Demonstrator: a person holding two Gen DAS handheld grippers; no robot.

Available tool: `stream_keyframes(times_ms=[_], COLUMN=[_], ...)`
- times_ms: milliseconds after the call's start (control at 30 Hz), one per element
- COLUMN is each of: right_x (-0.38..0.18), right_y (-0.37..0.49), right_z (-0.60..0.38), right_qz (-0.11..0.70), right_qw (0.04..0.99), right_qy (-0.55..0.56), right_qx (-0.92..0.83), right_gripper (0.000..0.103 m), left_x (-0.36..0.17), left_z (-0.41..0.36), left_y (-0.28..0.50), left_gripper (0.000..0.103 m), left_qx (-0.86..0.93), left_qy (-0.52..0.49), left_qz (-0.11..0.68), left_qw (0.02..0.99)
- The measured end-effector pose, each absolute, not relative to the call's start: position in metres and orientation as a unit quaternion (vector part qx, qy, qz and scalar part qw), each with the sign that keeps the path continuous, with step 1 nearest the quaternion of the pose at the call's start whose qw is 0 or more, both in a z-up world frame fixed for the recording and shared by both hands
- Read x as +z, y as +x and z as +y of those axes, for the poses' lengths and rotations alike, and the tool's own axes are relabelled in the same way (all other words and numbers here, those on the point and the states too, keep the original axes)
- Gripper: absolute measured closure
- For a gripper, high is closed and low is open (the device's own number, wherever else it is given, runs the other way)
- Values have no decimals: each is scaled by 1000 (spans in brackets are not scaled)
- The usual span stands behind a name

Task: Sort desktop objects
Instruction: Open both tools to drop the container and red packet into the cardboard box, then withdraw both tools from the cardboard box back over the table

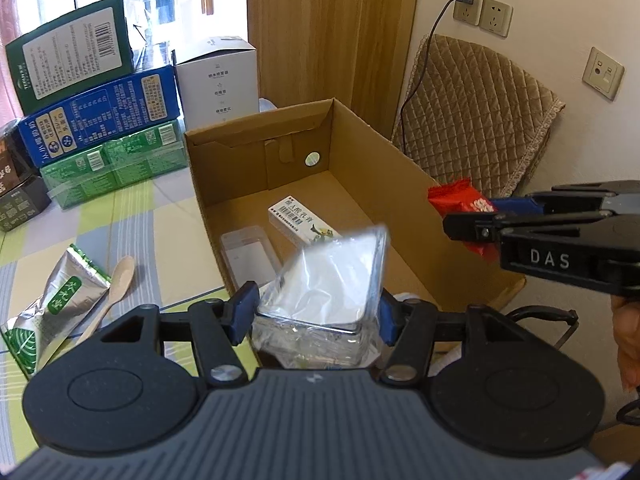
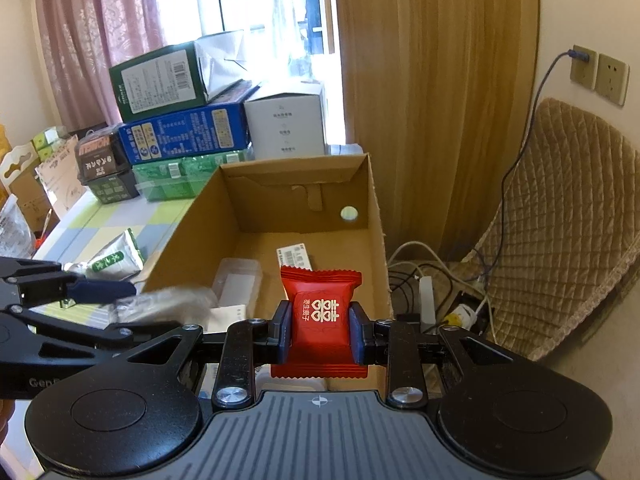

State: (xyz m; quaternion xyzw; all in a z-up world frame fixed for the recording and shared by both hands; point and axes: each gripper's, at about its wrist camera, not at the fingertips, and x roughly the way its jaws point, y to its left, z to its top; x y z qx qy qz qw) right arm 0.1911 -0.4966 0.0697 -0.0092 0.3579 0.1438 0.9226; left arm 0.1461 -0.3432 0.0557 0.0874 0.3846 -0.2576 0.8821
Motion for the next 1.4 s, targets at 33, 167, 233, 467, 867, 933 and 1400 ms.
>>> stream_keyframes(times_ms=[33,167,233,467,867,933,1400], right_x=[68,63,60,58,61,61,64], right_y=[193,195,196,195,198,198,175], right_z=[-497,-499,-498,-489,-472,-471,-482], right_qz=[360,363,366,369,364,360,370], right_qw=[922,920,919,916,916,916,915], right_qy=[-8,-6,-5,-2,-1,8,17], right_qx=[143,144,146,157,170,176,160], right_gripper=[77,77,77,77,77,76,43], left_x=[54,49,49,51,50,49,52], left_z=[-343,-340,-335,-318,-293,-290,-275], left_y=[149,154,155,149,147,146,132], left_gripper=[43,37,37,37,36,36,25], left_qx=[-259,-254,-246,-236,-220,-219,-208], left_qy=[84,83,82,81,70,69,75], left_qz=[382,382,382,377,382,382,382], left_qw=[883,885,887,892,895,895,898])
